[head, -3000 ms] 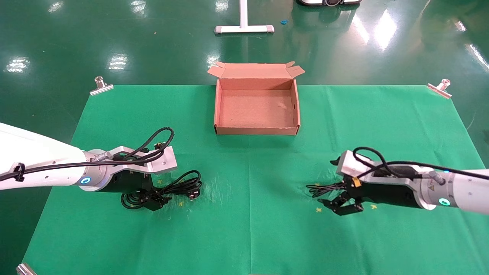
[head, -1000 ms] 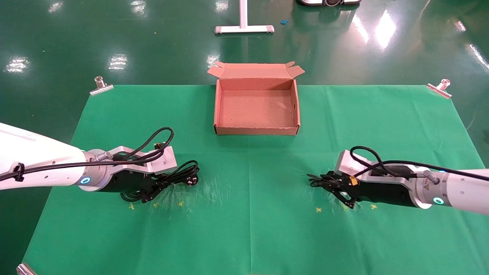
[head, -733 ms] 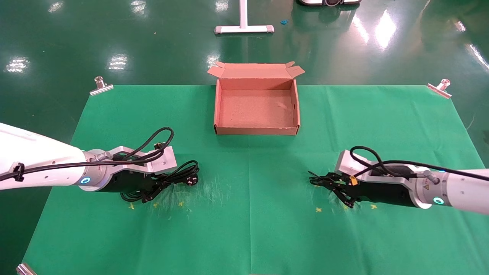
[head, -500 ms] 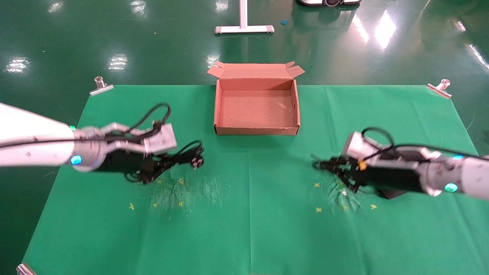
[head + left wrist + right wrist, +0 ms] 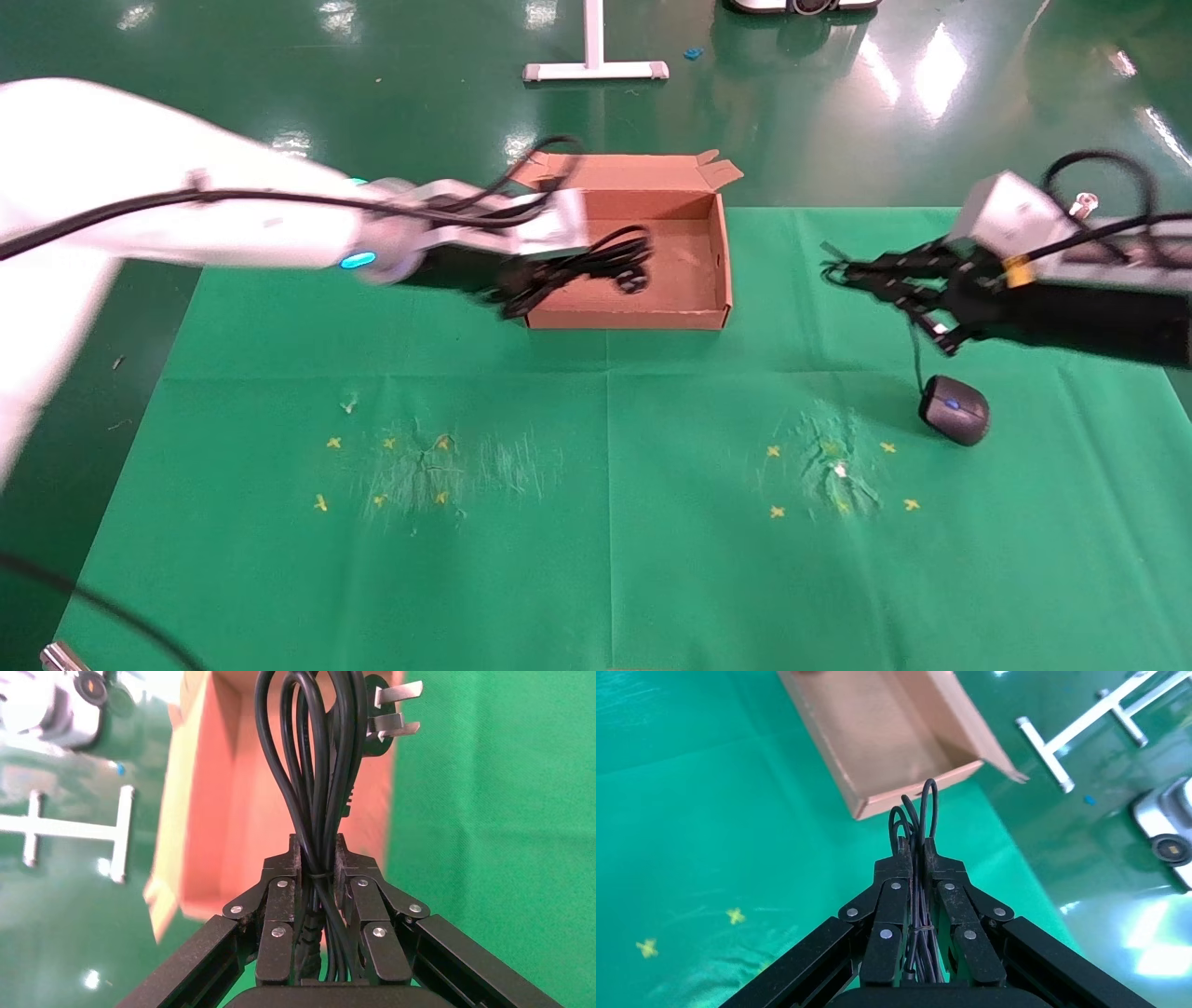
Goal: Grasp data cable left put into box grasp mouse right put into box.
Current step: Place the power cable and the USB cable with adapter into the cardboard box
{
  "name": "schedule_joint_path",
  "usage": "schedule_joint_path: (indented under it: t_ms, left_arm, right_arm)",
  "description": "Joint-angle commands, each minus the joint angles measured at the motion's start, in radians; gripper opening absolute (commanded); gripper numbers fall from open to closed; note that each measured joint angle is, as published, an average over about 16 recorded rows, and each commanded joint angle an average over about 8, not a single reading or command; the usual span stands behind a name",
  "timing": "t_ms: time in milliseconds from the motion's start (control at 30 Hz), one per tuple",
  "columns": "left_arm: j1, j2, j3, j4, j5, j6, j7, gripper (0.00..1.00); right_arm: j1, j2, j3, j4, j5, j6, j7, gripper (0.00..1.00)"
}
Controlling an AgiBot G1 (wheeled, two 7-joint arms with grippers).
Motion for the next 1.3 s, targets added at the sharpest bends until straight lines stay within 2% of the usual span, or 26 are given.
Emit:
schedule_joint_path:
  t_ms: [33,133,233,433,700,1000,1300]
  left_arm:
    - [-0.025,0.075,0.004,0.124,0.002,-0.061,0.094,0.0]
    - [-0.045,0.116,0.032,0.196,-0.049,-0.125,0.187,0.0]
    - [-0.05,0.125,0.079,0.206,-0.125,-0.167,0.244,0.0]
    - [-0.053,0.126,0.198,0.195,-0.268,-0.228,0.274,0.0]
    - [-0.077,0.126,0.353,0.205,-0.356,-0.301,0.252,1.0]
    - [-0.093,0.125,0.467,0.201,-0.427,-0.411,0.224,1.0]
    - [-0.115,0.118,0.54,0.232,-0.473,-0.5,0.208,1.0]
  right_arm:
    - [0.008,0.021,0.011,0.009,0.015,-0.014,-0.006,0.0]
    - [0.004,0.051,0.023,0.006,0.029,-0.024,-0.017,0.0]
    - [-0.001,0.075,0.033,-0.002,0.039,-0.03,-0.029,0.0]
    - [0.002,0.102,0.046,-0.027,0.051,-0.039,-0.056,0.0]
    - [0.011,0.111,0.058,-0.05,0.072,-0.054,-0.08,0.0]
    - [0.021,0.114,0.087,-0.053,0.141,-0.078,-0.088,0.0]
    - [0.047,0.113,0.108,-0.054,0.187,-0.105,-0.107,0.0]
